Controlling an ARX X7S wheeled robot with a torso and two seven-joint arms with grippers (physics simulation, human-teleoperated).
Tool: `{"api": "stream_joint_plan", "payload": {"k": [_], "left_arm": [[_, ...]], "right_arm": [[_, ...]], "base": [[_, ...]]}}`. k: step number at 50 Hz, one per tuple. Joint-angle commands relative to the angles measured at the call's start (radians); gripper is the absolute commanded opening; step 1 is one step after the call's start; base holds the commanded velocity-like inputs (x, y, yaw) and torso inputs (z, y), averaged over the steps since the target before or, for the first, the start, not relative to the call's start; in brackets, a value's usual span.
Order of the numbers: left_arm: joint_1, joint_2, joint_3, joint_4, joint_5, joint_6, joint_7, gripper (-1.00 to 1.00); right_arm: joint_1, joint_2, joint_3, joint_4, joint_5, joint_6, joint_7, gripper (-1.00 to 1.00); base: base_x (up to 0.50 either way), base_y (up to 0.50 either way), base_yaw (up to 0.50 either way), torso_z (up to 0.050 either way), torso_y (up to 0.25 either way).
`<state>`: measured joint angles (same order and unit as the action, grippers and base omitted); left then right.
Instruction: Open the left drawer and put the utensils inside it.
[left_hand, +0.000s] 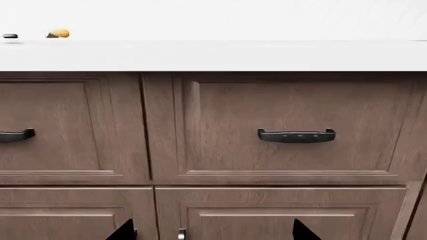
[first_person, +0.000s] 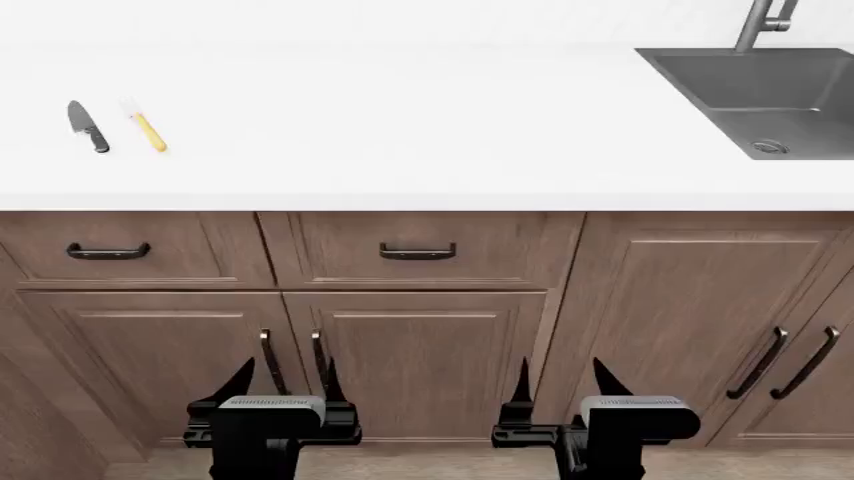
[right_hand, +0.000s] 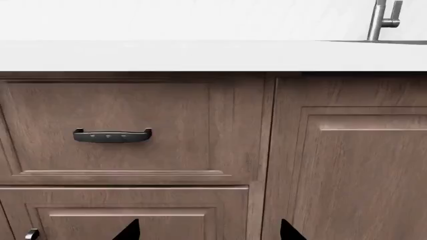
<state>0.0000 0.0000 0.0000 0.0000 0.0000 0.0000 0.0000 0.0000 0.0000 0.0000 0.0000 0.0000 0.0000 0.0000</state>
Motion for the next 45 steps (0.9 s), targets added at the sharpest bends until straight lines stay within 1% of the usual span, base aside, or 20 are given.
{"api": "stream_joint_plan", "payload": {"k": [1, 6, 13, 16, 19, 22, 25, 26, 27, 28, 29, 31, 34, 35, 36, 37, 38, 41, 44, 45], "left_arm": [[-0.006, -0.016, 0.018, -0.007, -0.015, -0.001, -0.018, 1.0], [-0.015, -0.032, 0.034, -0.022, -0.026, 0.001, -0.051, 1.0], [-0.013, -0.06, 0.05, 0.037, -0.062, -0.092, -0.041, 1.0], [0.003, -0.127, 0.06, 0.378, -0.104, -0.318, 0.011, 1.0], [-0.03, -0.216, 0.036, 0.67, -0.216, -0.509, 0.081, 1.0], [-0.098, -0.293, 0.027, 0.865, -0.233, -0.705, 0.078, 1.0], [-0.147, -0.322, 0.01, 0.949, -0.257, -0.817, 0.073, 1.0], [-0.184, -0.331, -0.008, 0.98, -0.276, -0.911, 0.063, 1.0], [-0.256, -0.341, -0.08, 1.046, -0.374, -1.061, 0.052, 1.0], [-0.304, -0.409, -0.123, 1.047, -0.524, -1.119, -0.058, 1.0], [-0.337, -0.474, -0.151, 1.047, -0.674, -1.137, -0.178, 1.0], [-0.374, -0.537, -0.178, 1.046, -0.92, -1.151, -0.305, 1.0], [-0.39, -0.565, -0.184, 1.041, -0.994, -1.149, -0.358, 1.0], [-0.436, -0.678, -0.313, 1.035, -1.144, -1.148, -0.508, 1.0], [-0.473, -0.783, -0.355, 1.019, -1.294, -1.101, -0.658, 1.0], [-0.495, -0.846, -0.372, 1.011, -1.444, -1.064, -0.748, 1.0], [-0.517, -0.96, -0.412, 1.014, -1.594, -1.003, -0.828, 1.0], [-0.547, -1.135, -0.504, 1.011, -2.016, -0.918, -0.908, 1.0], [-0.558, -1.208, -0.568, 1.002, -2.11, -0.897, -0.93, 1.0], [-0.577, -1.262, -0.584, 0.989, -2.146, -0.882, -0.938, 1.0]], "right_arm": [[0.003, 0.015, -0.02, 0.002, 0.016, 0.0, 0.02, 1.0], [0.011, 0.035, -0.05, 0.014, 0.021, 0.008, 0.042, 1.0], [0.023, 0.055, -0.084, 0.022, 0.008, 0.035, 0.057, 1.0], [0.053, 0.038, -0.065, -0.028, -0.013, 0.148, 0.135, 1.0], [0.049, 0.047, -0.057, -0.056, 0.039, 0.162, 0.113, 1.0], [0.054, 0.057, -0.069, -0.05, 0.032, 0.181, 0.122, 1.0], [0.06, 0.063, -0.077, -0.037, 0.026, 0.191, 0.133, 1.0], [0.054, 0.063, -0.072, -0.024, 0.044, 0.159, 0.124, 1.0], [0.044, 0.066, -0.07, -0.022, 0.052, 0.127, 0.12, 1.0], [0.038, 0.068, -0.069, -0.02, 0.057, 0.107, 0.117, 1.0], [0.035, 0.07, -0.069, -0.019, 0.061, 0.095, 0.117, 1.0], [0.031, 0.073, -0.071, -0.018, 0.066, 0.084, 0.117, 1.0], [0.03, 0.077, -0.074, -0.018, 0.071, 0.078, 0.12, 1.0], [0.022, 0.078, -0.072, -0.019, 0.078, 0.047, 0.117, 1.0], [0.017, 0.079, -0.071, -0.018, 0.083, 0.028, 0.115, 1.0], [0.014, 0.08, -0.071, -0.018, 0.086, 0.016, 0.115, 1.0], [0.013, 0.082, -0.073, -0.017, 0.085, 0.007, 0.116, 1.0], [0.011, 0.086, -0.078, -0.015, 0.084, -0.004, 0.12, 1.0], [0.01, 0.089, -0.083, -0.015, 0.083, -0.008, 0.124, 1.0], [0.009, 0.09, -0.085, -0.017, 0.081, -0.011, 0.127, 1.0]], "base": [[0.0, 0.0, 0.0, 0.0, 0.0], [0.0, 0.0, 0.0, 0.0, 0.0], [0.0, 0.0, 0.0, 0.0, 0.0], [0.0, 0.0, 0.0, 0.0, 0.0], [0.0, 0.0, 0.0, 0.0, 0.0], [0.0, 0.0, 0.0, 0.0, 0.0], [0.0, 0.0, 0.0, 0.0, 0.0], [0.0, 0.0, 0.0, 0.0, 0.0], [0.0, 0.0, 0.0, 0.0, 0.0], [0.0, 0.0, 0.0, 0.0, 0.0], [0.0, 0.0, 0.0, 0.0, 0.0], [0.0, 0.0, 0.0, 0.0, 0.0], [0.0, 0.0, 0.0, 0.0, 0.0], [0.0, 0.0, 0.0, 0.0, 0.0], [0.0, 0.0, 0.0, 0.0, 0.0], [0.0, 0.0, 0.0, 0.0, 0.0], [0.0, 0.0, 0.0, 0.0, 0.0], [0.0, 0.0, 0.0, 0.0, 0.0], [0.0, 0.0, 0.0, 0.0, 0.0], [0.0, 0.0, 0.0, 0.0, 0.0]]}}
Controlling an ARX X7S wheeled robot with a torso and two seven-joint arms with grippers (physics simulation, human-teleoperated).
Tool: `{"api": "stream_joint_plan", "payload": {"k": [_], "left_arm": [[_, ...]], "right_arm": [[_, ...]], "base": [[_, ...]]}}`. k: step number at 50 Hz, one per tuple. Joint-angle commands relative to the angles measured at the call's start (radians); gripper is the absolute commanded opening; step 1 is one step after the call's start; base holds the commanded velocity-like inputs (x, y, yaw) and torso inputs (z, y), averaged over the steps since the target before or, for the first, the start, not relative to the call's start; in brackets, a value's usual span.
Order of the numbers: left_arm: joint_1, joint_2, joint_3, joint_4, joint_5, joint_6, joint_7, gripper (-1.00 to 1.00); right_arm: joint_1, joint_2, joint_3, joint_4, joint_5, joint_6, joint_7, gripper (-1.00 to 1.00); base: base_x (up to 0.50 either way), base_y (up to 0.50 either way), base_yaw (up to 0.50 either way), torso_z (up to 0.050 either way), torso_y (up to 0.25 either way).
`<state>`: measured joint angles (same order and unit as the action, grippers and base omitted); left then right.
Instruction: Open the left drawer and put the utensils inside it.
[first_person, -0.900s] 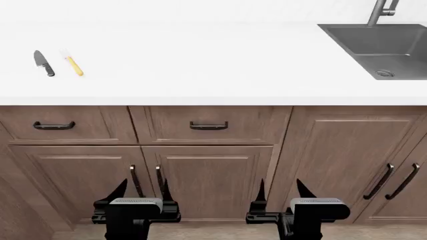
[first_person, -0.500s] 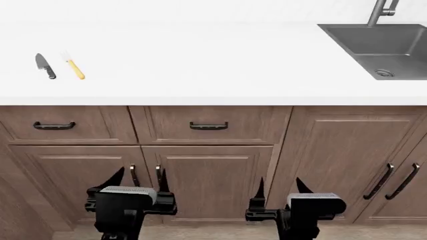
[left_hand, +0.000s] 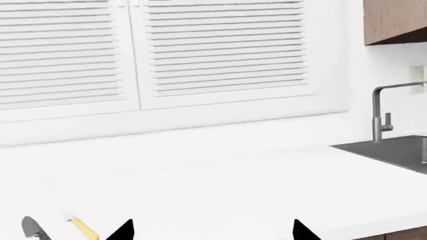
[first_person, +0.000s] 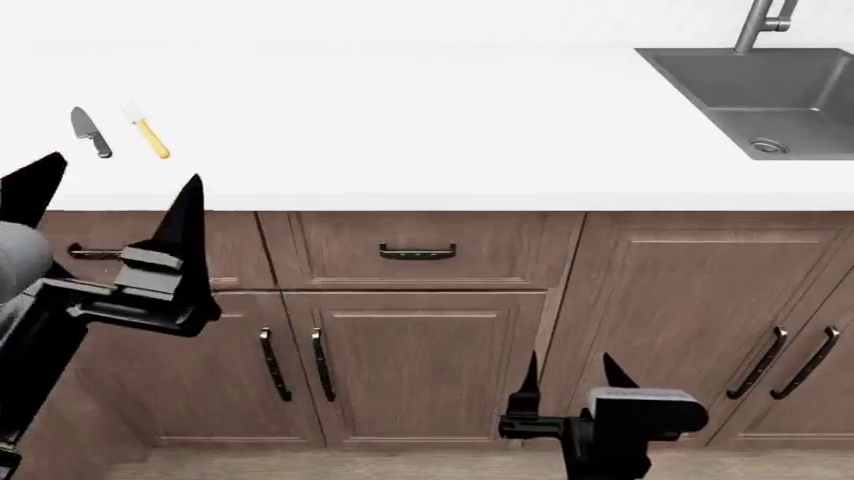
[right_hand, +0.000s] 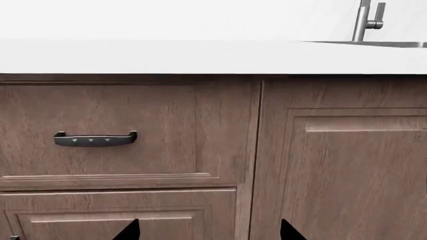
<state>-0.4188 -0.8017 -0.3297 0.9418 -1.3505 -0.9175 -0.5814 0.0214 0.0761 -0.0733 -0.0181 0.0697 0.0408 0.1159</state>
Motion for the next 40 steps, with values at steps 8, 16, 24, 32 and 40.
{"api": "stream_joint_plan", "payload": {"k": [8, 16, 24, 32, 40], "left_arm": [[-0.314, -0.746, -0.411, -0.058, -1.051, 0.055, -0.374, 1.0], [-0.376, -0.767, -0.468, -0.113, -1.12, -0.007, -0.393, 1.0], [-0.387, -0.735, -0.476, -0.112, -1.141, -0.039, -0.426, 1.0], [-0.393, -0.721, -0.483, -0.118, -1.155, -0.06, -0.44, 1.0], [-0.393, -0.708, -0.481, -0.116, -1.155, -0.066, -0.445, 1.0]], "right_arm": [[-0.014, 0.026, -0.03, -0.003, -0.002, -0.057, 0.031, 1.0], [-0.018, 0.035, -0.043, -0.007, -0.002, -0.068, 0.041, 1.0], [-0.019, 0.043, -0.055, -0.007, -0.001, -0.075, 0.049, 1.0], [-0.022, 0.051, -0.063, -0.007, 0.009, -0.089, 0.051, 1.0], [-0.026, 0.06, -0.079, -0.009, -0.013, -0.106, 0.065, 1.0]], "base": [[0.0, 0.07, 0.0, 0.0, 0.0], [0.14, 0.35, 0.0, 0.0, 0.0], [0.2, 0.36, 0.0, 0.0, 0.0], [0.2, 0.36, 0.0, 0.0, 0.0], [0.1, 0.19, 0.0, 0.0, 0.0]]}}
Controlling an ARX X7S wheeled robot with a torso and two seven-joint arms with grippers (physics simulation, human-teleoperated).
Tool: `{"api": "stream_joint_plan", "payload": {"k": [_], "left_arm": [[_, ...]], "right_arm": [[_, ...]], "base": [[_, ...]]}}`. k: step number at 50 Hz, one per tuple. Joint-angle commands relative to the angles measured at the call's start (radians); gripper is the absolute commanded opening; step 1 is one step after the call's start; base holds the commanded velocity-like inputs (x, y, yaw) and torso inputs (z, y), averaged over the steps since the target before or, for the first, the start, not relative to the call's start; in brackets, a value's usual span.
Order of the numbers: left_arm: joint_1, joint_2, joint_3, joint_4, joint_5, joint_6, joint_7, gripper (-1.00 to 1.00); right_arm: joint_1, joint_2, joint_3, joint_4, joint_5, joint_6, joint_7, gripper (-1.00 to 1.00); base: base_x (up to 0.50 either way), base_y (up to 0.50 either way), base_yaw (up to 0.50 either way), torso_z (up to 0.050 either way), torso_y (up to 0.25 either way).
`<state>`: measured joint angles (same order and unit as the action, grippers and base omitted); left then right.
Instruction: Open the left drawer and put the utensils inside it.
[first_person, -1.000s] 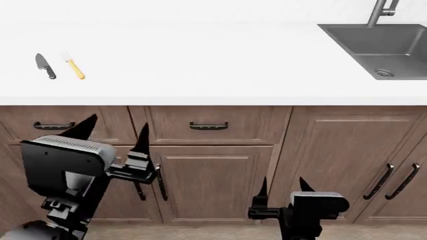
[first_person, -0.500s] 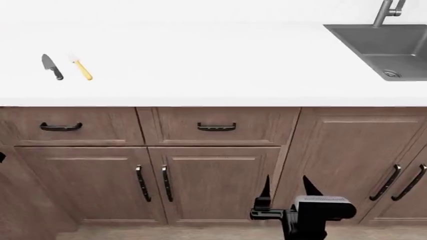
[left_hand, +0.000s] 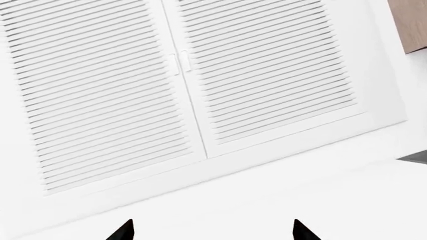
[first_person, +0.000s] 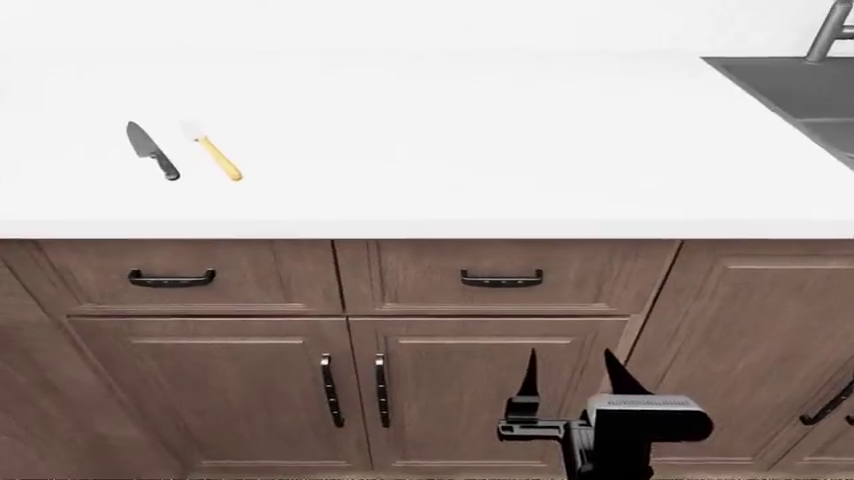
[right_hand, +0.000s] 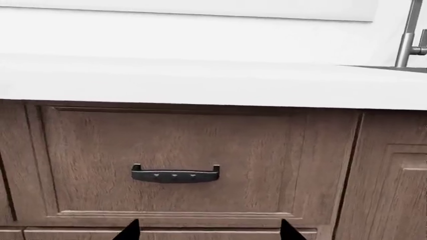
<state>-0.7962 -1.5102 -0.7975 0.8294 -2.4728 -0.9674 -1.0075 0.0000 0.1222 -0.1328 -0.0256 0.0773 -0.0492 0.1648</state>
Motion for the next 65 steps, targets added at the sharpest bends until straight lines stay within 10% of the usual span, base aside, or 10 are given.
{"api": "stream_joint_plan", "payload": {"k": [1, 65], "left_arm": [[-0.014, 0.004, -0.012, -0.003, -0.031, -0.017, -0.019, 1.0], [-0.014, 0.028, 0.008, 0.006, -0.021, -0.03, -0.021, 1.0]], "right_arm": [[-0.003, 0.014, -0.02, 0.0, -0.022, -0.013, 0.019, 1.0], [-0.002, 0.055, -0.074, -0.001, -0.014, -0.038, 0.068, 1.0]], "base": [[-0.3, 0.33, 0.0, 0.0, 0.0], [0.0, 0.36, 0.0, 0.0, 0.0]]}}
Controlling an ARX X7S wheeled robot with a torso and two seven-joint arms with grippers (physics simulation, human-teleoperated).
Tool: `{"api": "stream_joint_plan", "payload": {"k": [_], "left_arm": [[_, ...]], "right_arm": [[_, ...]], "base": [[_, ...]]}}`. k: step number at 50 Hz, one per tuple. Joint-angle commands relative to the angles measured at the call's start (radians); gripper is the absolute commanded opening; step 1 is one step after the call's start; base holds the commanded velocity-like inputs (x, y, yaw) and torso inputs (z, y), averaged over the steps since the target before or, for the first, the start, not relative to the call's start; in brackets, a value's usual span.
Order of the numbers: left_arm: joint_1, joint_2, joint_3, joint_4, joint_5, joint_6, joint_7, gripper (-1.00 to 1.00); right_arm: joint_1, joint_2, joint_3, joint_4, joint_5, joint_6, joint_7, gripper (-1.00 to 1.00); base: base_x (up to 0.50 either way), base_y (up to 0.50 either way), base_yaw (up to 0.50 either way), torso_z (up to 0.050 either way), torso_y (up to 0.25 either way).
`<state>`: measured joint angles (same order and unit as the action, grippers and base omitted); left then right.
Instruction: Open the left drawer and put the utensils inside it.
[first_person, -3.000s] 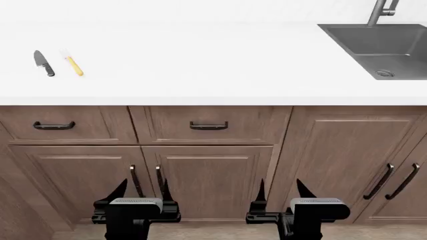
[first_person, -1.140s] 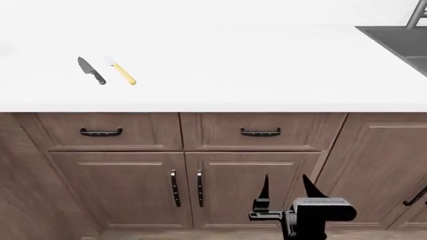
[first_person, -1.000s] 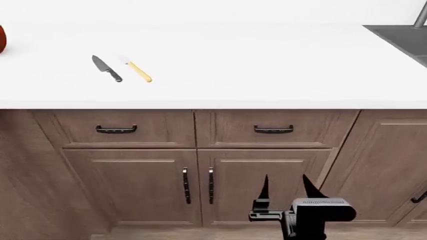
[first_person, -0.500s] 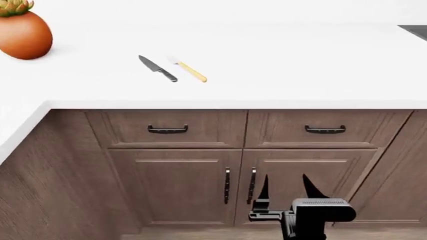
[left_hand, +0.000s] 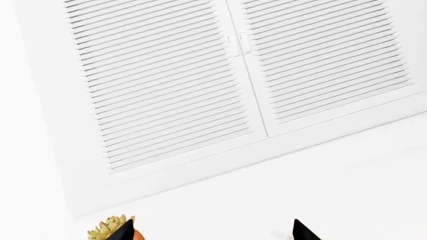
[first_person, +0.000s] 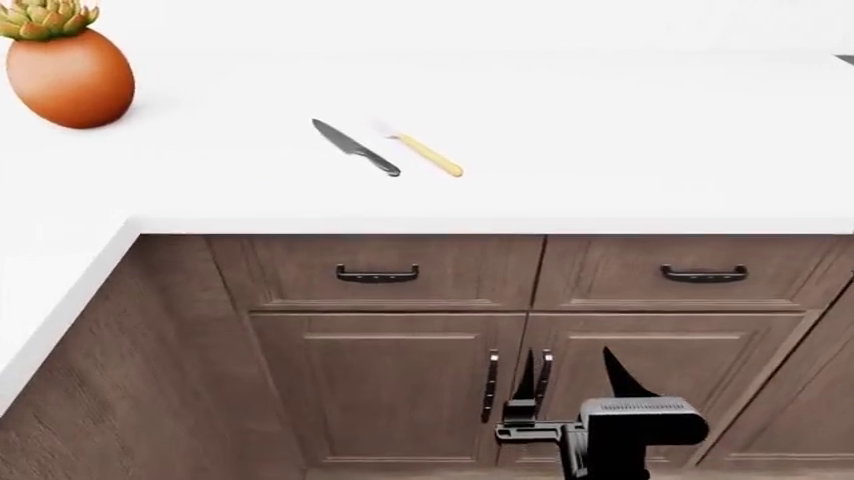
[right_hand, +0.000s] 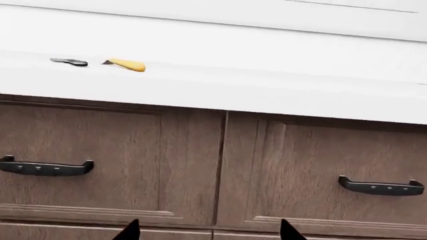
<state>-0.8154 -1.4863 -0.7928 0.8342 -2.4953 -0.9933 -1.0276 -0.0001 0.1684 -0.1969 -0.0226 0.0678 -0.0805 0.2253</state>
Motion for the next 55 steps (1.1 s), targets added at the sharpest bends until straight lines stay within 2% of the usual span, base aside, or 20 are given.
{"api": "stream_joint_plan", "payload": {"k": [1, 8, 16, 24, 29, 32, 35, 38, 42, 46, 55], "left_arm": [[0.005, 0.007, 0.003, 0.0, 0.001, -0.008, -0.003, 1.0], [0.005, 0.012, 0.005, 0.0, 0.005, -0.01, -0.003, 1.0], [0.005, 0.016, 0.007, 0.002, 0.006, -0.012, -0.005, 1.0], [0.006, 0.028, 0.003, 0.0, -0.001, -0.026, -0.016, 1.0], [0.005, 0.018, 0.008, 0.001, 0.004, -0.014, -0.01, 1.0], [0.006, 0.03, 0.006, 0.001, 0.003, -0.021, -0.015, 1.0], [0.006, 0.034, 0.005, 0.001, 0.002, -0.024, -0.017, 1.0], [0.008, 0.037, 0.008, 0.004, 0.003, -0.021, -0.02, 1.0], [0.007, 0.035, 0.008, 0.005, 0.001, -0.022, -0.02, 1.0], [0.008, 0.039, 0.008, 0.005, 0.0, -0.027, -0.024, 1.0], [0.01, 0.045, 0.012, 0.008, 0.003, -0.025, -0.023, 1.0]], "right_arm": [[-0.001, 0.008, -0.009, -0.003, -0.001, -0.007, 0.007, 1.0], [0.001, 0.006, 0.005, 0.001, 0.049, -0.01, 0.0, 1.0], [0.003, 0.01, 0.001, 0.001, 0.052, -0.006, 0.006, 1.0], [0.013, 0.004, 0.014, 0.013, 0.107, 0.018, 0.001, 1.0], [0.039, -0.016, 0.057, 0.012, 0.313, 0.123, -0.061, 1.0], [0.054, -0.042, 0.065, -0.039, 0.523, 0.178, -0.172, 1.0], [0.06, -0.05, 0.069, -0.049, 0.598, 0.193, -0.209, 1.0], [0.079, -0.073, 0.127, -0.021, 0.83, 0.257, -0.279, 1.0], [0.116, -0.087, 0.165, 0.046, 0.991, 0.309, -0.327, 1.0], [0.158, -0.098, 0.185, 0.146, 1.078, 0.336, -0.364, 1.0], [0.253, -0.126, 0.163, 0.311, 1.135, 0.383, -0.341, 1.0]], "base": [[0.31, 0.01, 0.0, 0.0, 0.0], [0.05, 0.0, 0.0, 0.0, 0.0], [0.35, 0.33, 0.0, 0.0, 0.0], [0.0, 0.0, 0.0, 0.0, 0.0], [0.0, 0.0, 0.0, 0.0, 0.0], [0.0, 0.0, 0.0, 0.0, 0.0], [0.0, 0.0, 0.0, 0.0, 0.0], [0.0, 0.0, 0.0, 0.0, 0.0], [0.0, 0.0, 0.0, 0.0, 0.0], [0.0, 0.0, 0.0, 0.0, 0.0], [0.0, 0.0, 0.0, 0.0, 0.0]]}}
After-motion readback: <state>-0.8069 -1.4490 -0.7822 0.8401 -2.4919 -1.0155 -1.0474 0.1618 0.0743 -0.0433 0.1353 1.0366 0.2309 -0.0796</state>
